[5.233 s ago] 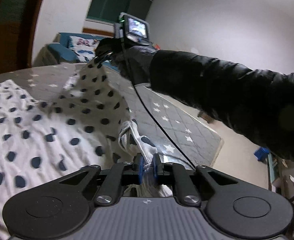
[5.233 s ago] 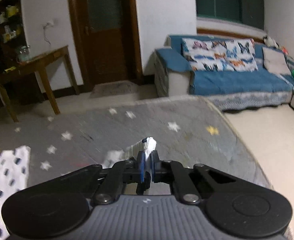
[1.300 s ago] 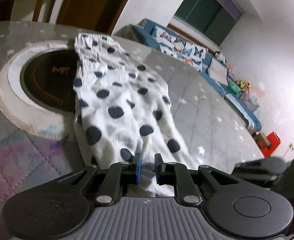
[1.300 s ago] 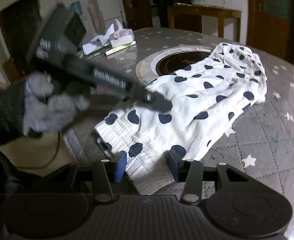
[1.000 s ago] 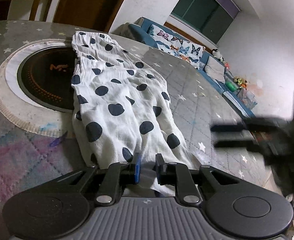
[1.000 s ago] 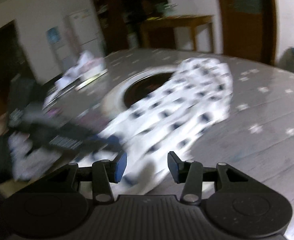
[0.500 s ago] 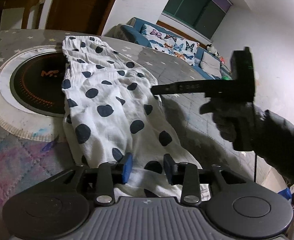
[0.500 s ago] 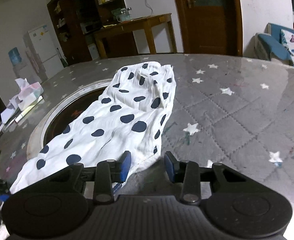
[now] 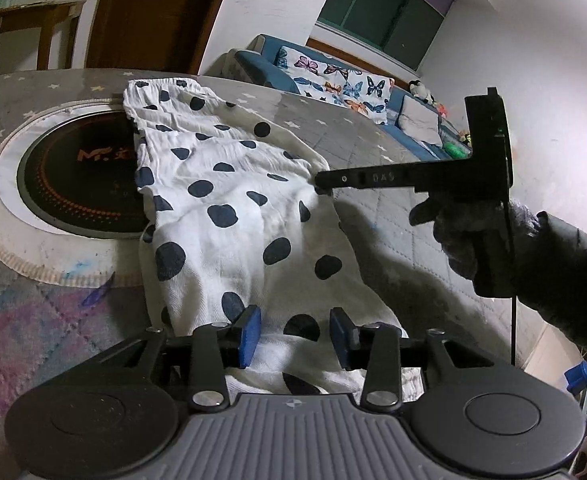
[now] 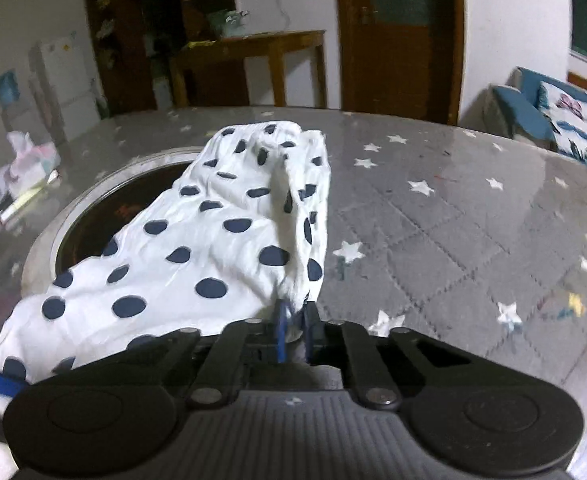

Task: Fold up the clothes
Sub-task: 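Grasp the folded pants end with the right gripper while the left gripper opens, then lift the pants end with the right gripper and carry it over the strip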

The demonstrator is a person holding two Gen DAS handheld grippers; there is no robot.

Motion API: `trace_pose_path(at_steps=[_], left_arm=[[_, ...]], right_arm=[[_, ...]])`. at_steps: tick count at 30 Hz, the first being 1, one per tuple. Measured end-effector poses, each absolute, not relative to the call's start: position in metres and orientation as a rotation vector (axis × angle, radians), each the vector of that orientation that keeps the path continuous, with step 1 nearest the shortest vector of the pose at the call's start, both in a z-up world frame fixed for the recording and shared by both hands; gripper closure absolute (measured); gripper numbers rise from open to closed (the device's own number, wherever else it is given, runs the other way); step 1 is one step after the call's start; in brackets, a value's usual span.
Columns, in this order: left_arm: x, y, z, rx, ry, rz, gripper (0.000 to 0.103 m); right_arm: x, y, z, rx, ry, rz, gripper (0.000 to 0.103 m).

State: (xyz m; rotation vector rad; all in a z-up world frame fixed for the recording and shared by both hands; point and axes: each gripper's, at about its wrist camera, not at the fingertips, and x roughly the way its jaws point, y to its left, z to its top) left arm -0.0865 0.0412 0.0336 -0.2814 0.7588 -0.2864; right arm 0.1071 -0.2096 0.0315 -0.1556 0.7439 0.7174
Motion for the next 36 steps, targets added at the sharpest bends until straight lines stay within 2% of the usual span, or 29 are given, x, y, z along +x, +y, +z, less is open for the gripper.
trace_pose_path(at_steps=[9, 17, 24, 29, 36], left_arm=[[-0.082, 0.037, 0.063, -0.267, 0.676, -0.329, 0.060], [-0.050, 0.046, 0.040, -0.291, 0.736, -0.264, 0.060], [-0.052, 0.049, 0.031, -0.315, 0.753, -0.294, 0.057], [-0.048, 0.051, 0.030, -0.344, 0.763, -0.302, 0.056], [-0.046, 0.056, 0.030, -0.379, 0.772, -0.313, 0.056]], right_arm=[[0.101, -0.197, 0.064, -0.157, 0.633, 0.756, 0.084], [0.110, -0.162, 0.034, -0.224, 0.718, 0.829, 0.084], [0.150, -0.162, 0.049, -0.160, 0.719, 0.774, 0.084], [0.203, -0.122, 0.057, -0.157, 0.710, 0.789, 0.084], [0.265, -0.074, 0.035, -0.184, 0.750, 0.765, 0.083]])
